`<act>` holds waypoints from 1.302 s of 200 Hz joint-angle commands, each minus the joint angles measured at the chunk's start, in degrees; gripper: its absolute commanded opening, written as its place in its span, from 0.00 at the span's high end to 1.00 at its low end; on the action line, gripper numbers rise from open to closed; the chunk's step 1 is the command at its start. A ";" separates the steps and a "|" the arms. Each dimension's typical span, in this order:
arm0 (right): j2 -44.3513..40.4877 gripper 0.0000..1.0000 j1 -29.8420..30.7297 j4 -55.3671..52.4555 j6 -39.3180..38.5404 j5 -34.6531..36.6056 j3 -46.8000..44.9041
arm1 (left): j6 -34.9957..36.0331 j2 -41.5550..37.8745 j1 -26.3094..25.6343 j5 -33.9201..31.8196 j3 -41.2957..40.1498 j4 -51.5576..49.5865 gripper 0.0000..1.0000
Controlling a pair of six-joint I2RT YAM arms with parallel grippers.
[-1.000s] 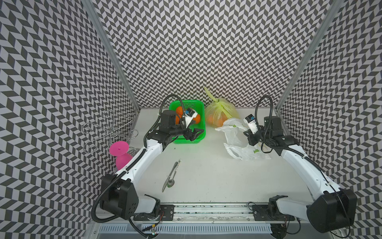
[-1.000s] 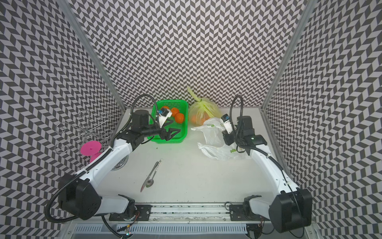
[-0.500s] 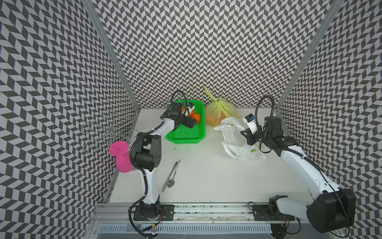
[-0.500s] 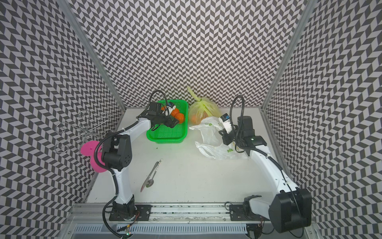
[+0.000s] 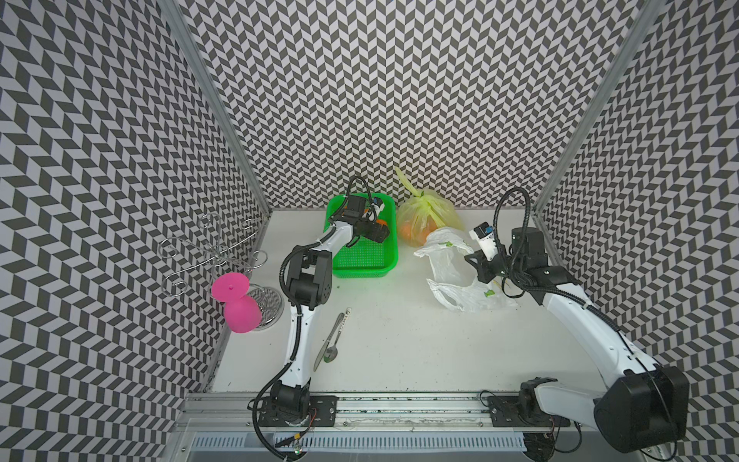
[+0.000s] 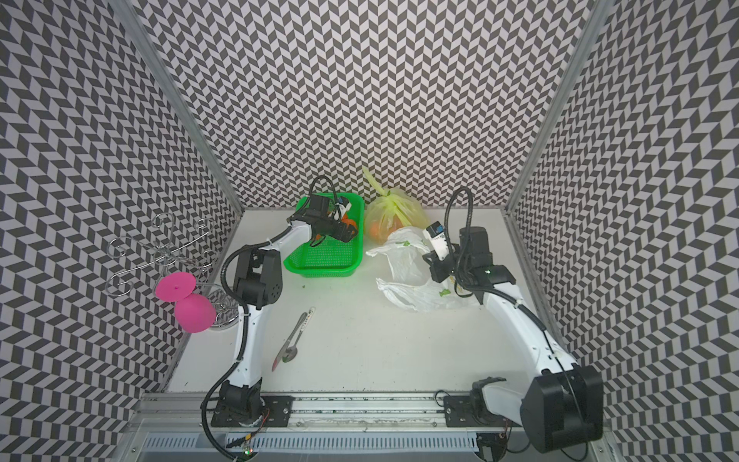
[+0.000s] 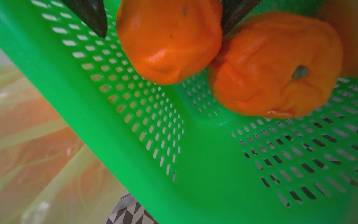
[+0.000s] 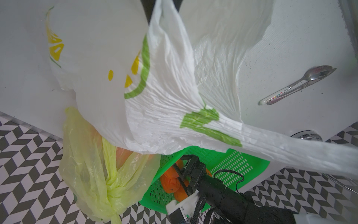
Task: Place the oranges into plastic bags & tie knots
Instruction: Pick up the orange from the basket, then place the orange in the plastic bag.
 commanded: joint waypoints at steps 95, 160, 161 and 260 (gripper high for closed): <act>-1.64 1.00 0.10 3.83 2.28 -2.73 -1.38 | 3.90 -31.39 -0.52 18.41 -25.60 -1.60 0.53; 1.75 1.00 -0.02 0.07 3.90 -12.61 4.58 | 16.42 -59.64 -7.13 34.46 -53.18 -5.49 0.60; 1.95 1.00 0.03 0.06 3.85 -12.98 4.70 | 16.64 -59.76 -7.35 34.59 -53.29 -5.55 0.60; 6.27 1.00 0.00 4.00 4.57 -22.10 2.36 | 5.84 -58.47 -19.63 33.90 -53.79 14.90 0.63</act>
